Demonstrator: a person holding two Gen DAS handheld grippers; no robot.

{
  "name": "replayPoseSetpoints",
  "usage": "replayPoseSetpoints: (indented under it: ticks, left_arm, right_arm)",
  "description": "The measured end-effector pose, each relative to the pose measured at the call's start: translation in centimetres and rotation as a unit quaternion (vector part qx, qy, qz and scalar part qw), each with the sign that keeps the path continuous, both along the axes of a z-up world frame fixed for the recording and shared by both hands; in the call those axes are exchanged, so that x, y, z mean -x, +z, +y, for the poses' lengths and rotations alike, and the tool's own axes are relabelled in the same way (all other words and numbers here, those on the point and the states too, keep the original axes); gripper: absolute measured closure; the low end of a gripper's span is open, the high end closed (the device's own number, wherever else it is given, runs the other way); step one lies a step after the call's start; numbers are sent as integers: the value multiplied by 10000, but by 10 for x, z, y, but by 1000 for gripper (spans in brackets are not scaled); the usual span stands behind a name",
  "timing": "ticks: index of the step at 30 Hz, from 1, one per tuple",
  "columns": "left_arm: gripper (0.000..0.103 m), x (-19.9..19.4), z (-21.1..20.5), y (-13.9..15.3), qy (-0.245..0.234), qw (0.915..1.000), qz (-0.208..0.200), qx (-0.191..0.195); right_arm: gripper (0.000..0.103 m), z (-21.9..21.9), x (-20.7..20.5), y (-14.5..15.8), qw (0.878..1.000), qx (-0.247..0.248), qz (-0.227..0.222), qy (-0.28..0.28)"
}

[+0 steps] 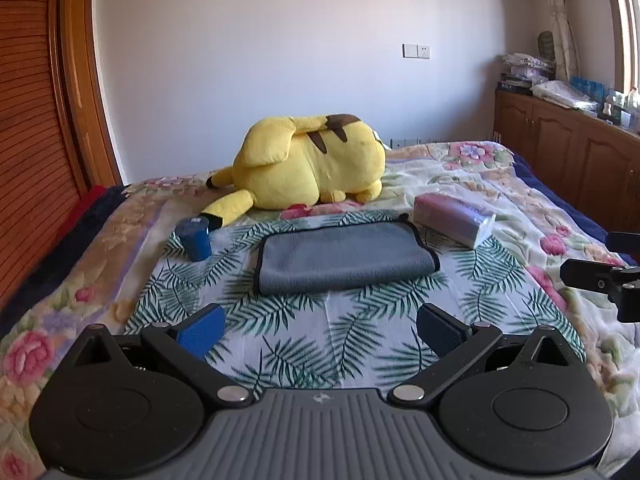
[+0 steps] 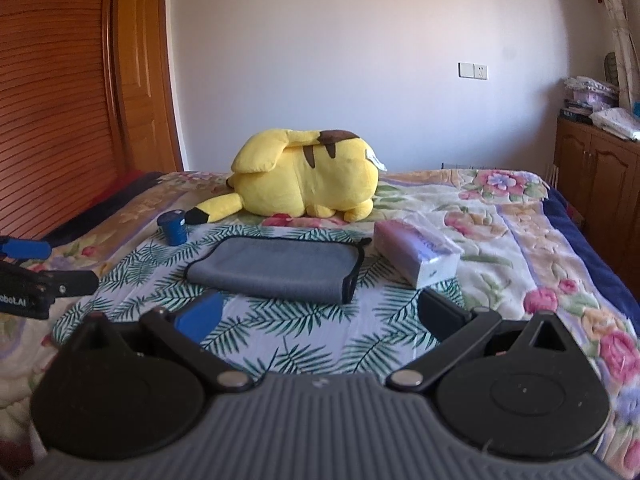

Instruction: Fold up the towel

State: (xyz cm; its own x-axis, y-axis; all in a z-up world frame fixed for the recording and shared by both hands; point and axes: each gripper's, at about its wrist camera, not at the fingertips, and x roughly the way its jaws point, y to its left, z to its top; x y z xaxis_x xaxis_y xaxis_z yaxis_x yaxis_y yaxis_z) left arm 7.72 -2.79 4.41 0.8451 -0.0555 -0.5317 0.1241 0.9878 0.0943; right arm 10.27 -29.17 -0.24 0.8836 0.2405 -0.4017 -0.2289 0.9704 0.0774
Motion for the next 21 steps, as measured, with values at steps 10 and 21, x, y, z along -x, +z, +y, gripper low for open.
replayPoseSetpoints:
  ticks: [10, 21]
  left_arm:
    - [0, 23, 1, -23, 34, 9998, 162, -71]
    - [0, 37, 2, -49, 85, 9994, 338, -79]
  right_arm:
    - [0, 10, 24, -14, 10000, -9, 59, 27]
    - [0, 18, 38, -31, 9999, 62, 153, -32]
